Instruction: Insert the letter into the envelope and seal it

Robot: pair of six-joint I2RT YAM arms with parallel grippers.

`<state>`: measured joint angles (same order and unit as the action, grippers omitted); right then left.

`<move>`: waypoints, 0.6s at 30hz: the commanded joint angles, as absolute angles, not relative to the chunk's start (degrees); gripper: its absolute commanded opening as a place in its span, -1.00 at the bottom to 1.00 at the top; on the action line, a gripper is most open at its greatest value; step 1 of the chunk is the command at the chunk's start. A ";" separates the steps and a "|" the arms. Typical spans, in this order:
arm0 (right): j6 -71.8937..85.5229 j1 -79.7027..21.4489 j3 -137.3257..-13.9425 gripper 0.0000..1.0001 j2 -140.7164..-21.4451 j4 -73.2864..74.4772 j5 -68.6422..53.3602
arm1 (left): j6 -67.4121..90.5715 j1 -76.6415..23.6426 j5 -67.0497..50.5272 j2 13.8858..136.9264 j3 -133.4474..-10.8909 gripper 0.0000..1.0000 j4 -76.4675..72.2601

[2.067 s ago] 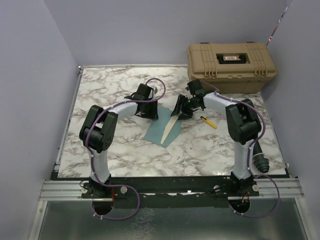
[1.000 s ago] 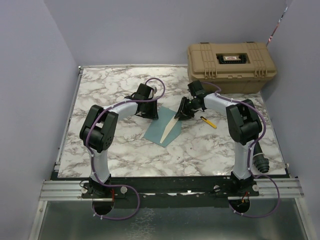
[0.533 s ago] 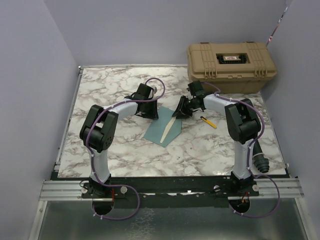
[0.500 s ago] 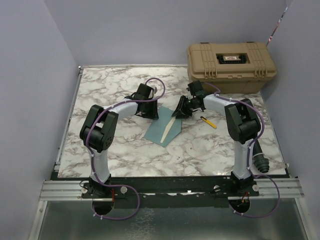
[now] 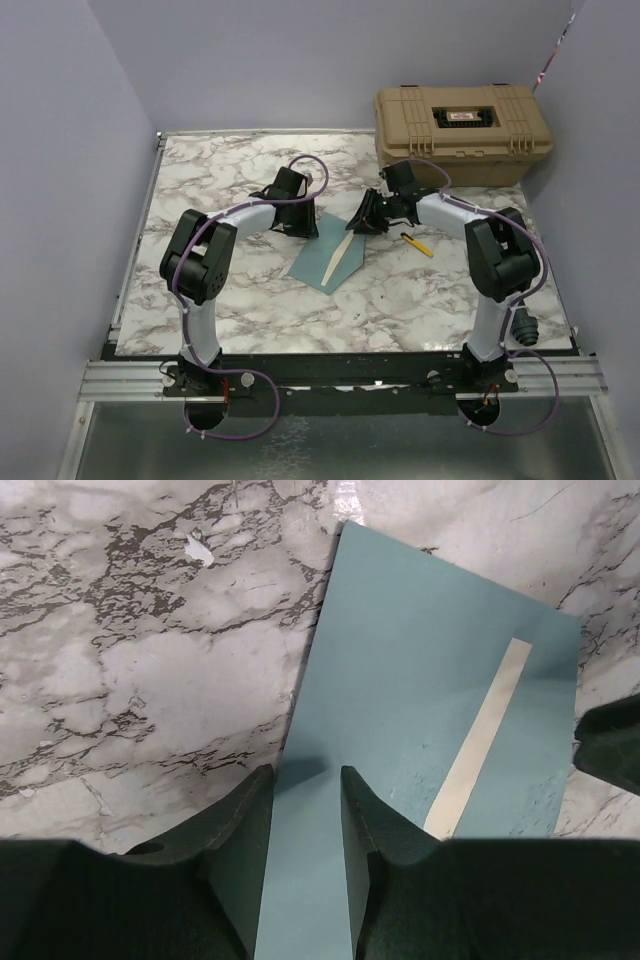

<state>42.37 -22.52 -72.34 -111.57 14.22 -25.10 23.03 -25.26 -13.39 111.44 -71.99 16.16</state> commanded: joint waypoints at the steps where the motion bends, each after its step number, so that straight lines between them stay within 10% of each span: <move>1: 44.31 -22.40 -69.89 -0.34 -107.94 13.91 -24.55 | 25.43 -25.89 -12.39 111.89 -71.30 -0.24 20.65; 9: 47.24 -24.06 -66.41 -0.45 -108.59 15.06 -24.95 | 24.93 -25.49 -11.90 106.60 -70.56 0.13 20.67; 18: 48.53 -25.33 -67.73 -0.52 -113.89 12.13 -23.54 | 22.77 -25.49 -13.92 109.21 -65.25 0.03 18.68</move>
<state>47.64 -24.84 -66.59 -110.89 12.91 -25.10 24.53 -25.26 -13.65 107.61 -68.27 18.00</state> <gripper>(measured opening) 0.250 0.540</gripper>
